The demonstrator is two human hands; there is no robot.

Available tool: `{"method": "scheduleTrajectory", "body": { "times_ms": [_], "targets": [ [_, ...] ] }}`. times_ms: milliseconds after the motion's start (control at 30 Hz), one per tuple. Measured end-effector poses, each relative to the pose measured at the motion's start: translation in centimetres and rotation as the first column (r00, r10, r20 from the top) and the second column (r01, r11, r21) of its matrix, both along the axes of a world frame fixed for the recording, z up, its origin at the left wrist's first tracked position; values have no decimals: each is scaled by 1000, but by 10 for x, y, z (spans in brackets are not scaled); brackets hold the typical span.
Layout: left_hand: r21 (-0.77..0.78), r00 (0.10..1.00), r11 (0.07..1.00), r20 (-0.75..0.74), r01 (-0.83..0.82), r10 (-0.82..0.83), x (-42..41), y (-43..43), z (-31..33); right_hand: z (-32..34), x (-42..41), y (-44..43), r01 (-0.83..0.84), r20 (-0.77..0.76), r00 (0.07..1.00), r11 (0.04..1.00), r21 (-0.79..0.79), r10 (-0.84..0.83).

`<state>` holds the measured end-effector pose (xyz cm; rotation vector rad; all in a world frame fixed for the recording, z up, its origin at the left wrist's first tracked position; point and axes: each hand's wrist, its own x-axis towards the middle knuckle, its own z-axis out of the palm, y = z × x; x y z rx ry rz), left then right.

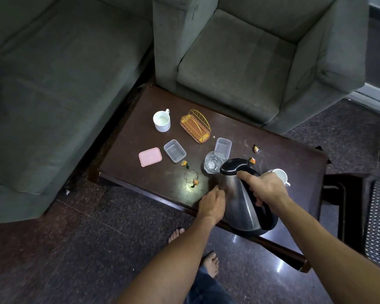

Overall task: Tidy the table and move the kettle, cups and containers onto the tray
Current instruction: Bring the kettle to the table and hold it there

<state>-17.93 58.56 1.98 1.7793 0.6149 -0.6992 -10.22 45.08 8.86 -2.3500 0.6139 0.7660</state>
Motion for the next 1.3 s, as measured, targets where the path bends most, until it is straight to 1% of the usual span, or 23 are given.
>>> {"method": "scheduleTrajectory", "body": {
  "times_ms": [700,1300],
  "targets": [
    [19,999,999,19,28,-28,-1,2,-2,0,-3,1,-3,10,1000,1000,-6,3],
    [-1,1000,1000,0,18,-18,0,2,-1,1,-1,2,-3,5,1000,1000,-11,3]
  ]
}}
